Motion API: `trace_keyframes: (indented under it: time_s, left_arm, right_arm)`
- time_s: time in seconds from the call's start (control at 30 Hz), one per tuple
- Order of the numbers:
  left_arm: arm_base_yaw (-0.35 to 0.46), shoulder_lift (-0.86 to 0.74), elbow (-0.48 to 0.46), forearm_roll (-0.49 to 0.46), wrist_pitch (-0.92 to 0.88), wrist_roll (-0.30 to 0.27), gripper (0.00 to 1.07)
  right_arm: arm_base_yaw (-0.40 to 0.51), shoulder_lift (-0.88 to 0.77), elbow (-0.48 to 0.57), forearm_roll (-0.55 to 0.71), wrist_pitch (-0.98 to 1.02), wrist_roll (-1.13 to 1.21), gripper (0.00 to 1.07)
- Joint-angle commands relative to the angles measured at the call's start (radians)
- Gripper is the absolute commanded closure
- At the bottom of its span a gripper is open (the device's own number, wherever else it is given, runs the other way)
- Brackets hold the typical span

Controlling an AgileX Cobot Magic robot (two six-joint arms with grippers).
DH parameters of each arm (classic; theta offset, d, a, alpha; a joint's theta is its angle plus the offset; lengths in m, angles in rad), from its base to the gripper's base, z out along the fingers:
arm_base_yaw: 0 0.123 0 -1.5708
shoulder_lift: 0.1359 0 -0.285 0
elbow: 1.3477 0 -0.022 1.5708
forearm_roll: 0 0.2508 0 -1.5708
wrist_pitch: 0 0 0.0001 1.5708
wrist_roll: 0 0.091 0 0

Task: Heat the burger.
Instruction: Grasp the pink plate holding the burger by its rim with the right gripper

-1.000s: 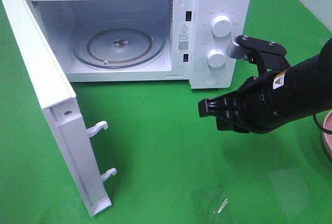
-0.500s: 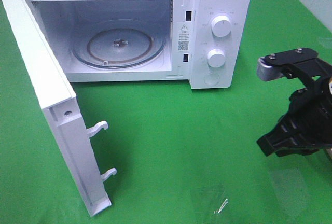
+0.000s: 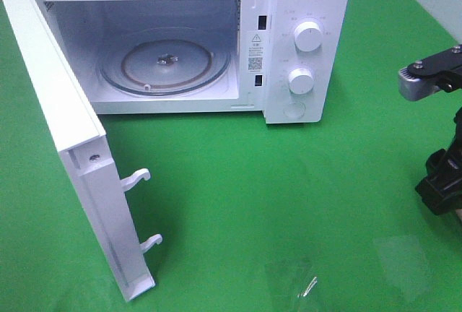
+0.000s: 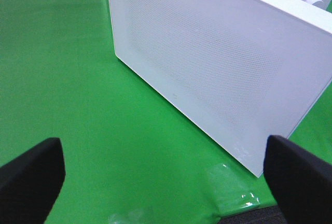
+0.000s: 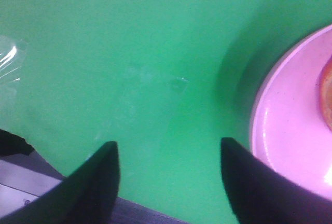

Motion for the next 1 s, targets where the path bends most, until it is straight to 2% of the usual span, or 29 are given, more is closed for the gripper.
trace_keyframes:
  time_s: [0.03,0.07,0.1,0.3,0.33,0.53,0.7,1.0]
  left_arm:
    - [-0.004,-0.016,0.004,-0.001,-0.013,0.002,0.09]
    - [-0.004,-0.016,0.004,-0.001,-0.013,0.002,0.09]
    - [-0.004,-0.016,0.004,-0.001,-0.013,0.002,0.09]
    - [-0.004,-0.016,0.004,-0.001,-0.013,0.002,0.09]
    - [-0.004,-0.016,0.004,-0.001,-0.013,0.002,0.09]
    - [-0.004,-0.016,0.004,-0.001,-0.013,0.002,0.09]
    - [-0.004,-0.016,0.004,-0.001,-0.013,0.002,0.09]
    - [-0.004,-0.016,0.004,-0.001,-0.013,0.002,0.09]
  right_arm:
    - [-0.006,-0.003,-0.011,-0.028,0.017,-0.012,0.24]
    - [-0.006,-0.003,-0.011,-0.028,0.017,-0.012,0.24]
    - [-0.006,-0.003,-0.011,-0.046,0.019,-0.012,0.19]
    - [-0.017,-0.003,-0.011,-0.094,0.038,-0.006,0.2]
    - [-0.053,-0.003,-0.011,-0.099,0.041,0.011,0.21]
    - [-0.108,-0.003,-0.004,-0.099,0.051,0.014,0.25]
    - [-0.187,-0.003,0.046,-0.09,-0.008,0.014,0.27]
    - [-0.237,0.042,0.114,-0.096,-0.108,0.006,0.29]
